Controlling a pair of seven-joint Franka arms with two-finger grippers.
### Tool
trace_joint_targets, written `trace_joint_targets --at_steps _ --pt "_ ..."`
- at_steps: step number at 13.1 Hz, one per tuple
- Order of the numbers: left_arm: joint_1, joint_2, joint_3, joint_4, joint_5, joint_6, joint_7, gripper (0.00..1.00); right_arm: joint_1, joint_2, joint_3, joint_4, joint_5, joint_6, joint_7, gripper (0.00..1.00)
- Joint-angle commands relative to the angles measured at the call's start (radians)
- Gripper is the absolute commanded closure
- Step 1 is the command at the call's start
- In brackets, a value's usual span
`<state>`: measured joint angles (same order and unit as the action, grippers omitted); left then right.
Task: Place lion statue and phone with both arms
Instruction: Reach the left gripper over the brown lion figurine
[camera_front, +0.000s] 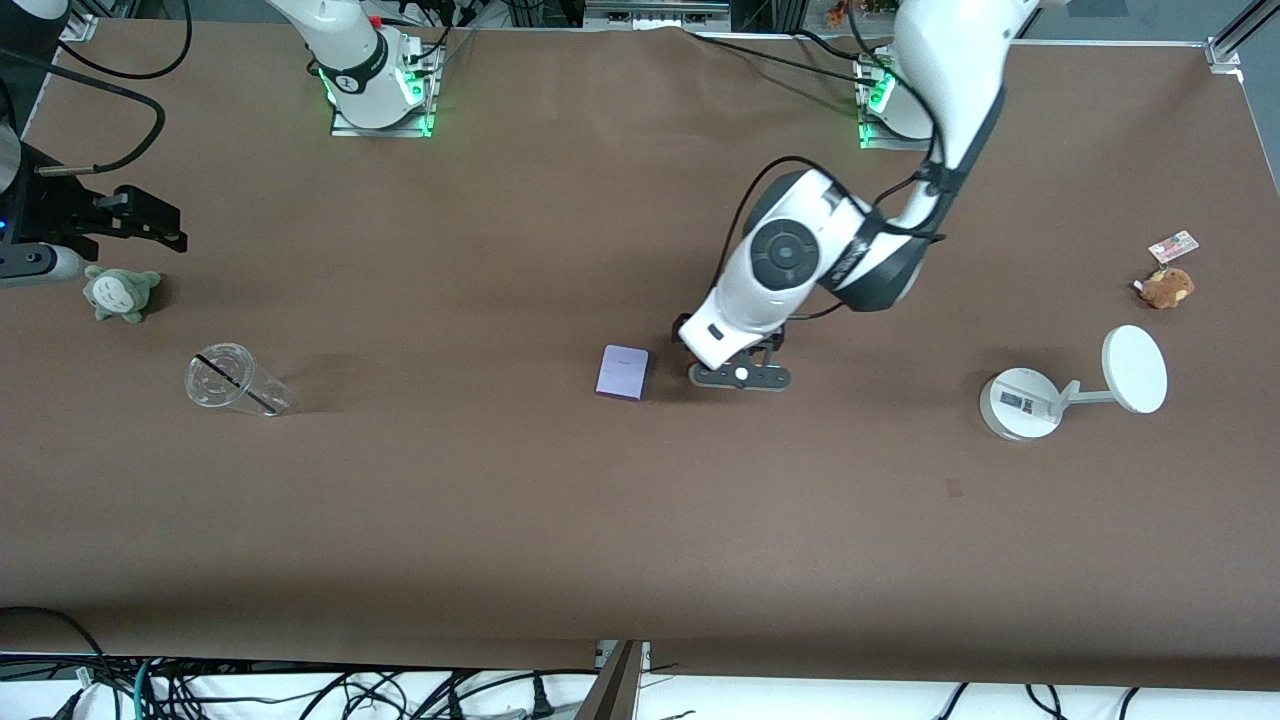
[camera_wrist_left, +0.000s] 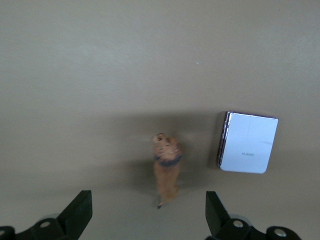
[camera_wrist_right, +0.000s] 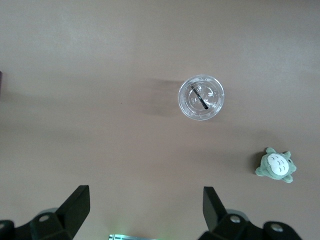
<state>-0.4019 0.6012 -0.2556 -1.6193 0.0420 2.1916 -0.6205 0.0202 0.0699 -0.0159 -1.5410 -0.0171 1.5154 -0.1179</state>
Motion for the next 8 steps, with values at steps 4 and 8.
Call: trace_joint_targets --at_steps 4,8 --pt "-0.087 0.109 0.010 0.018 0.210 0.091 -0.182 0.00 -0.002 0.011 0.004 0.021 0.009 -0.003 0.014 0.00" --pt "-0.087 0.144 0.013 0.018 0.228 0.142 -0.182 0.00 -0.002 0.013 0.005 0.021 0.014 -0.003 0.015 0.00"
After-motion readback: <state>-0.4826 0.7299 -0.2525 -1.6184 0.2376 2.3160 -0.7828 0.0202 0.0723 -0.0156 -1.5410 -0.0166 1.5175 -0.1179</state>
